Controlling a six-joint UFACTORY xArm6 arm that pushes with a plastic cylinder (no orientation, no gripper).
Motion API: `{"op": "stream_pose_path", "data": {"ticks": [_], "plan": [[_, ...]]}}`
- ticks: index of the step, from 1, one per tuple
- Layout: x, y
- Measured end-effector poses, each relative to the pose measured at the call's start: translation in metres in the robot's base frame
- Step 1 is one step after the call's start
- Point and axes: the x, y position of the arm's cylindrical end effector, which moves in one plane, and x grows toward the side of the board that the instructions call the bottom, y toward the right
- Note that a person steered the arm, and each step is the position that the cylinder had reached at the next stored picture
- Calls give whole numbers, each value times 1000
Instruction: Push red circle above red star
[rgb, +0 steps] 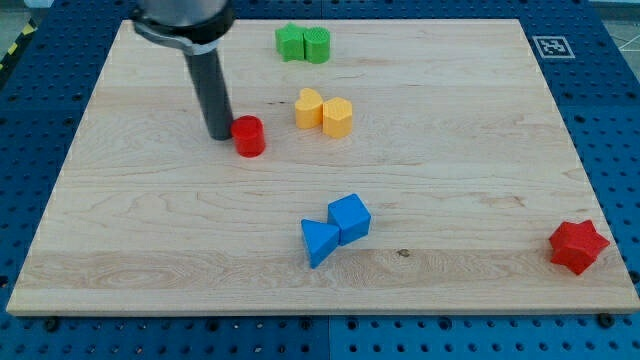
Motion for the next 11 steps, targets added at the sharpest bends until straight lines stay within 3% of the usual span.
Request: {"op": "stream_pose_path", "data": {"ticks": [3,5,8,11], "plan": [[19,87],[33,68],[51,156],[73,156]]}}
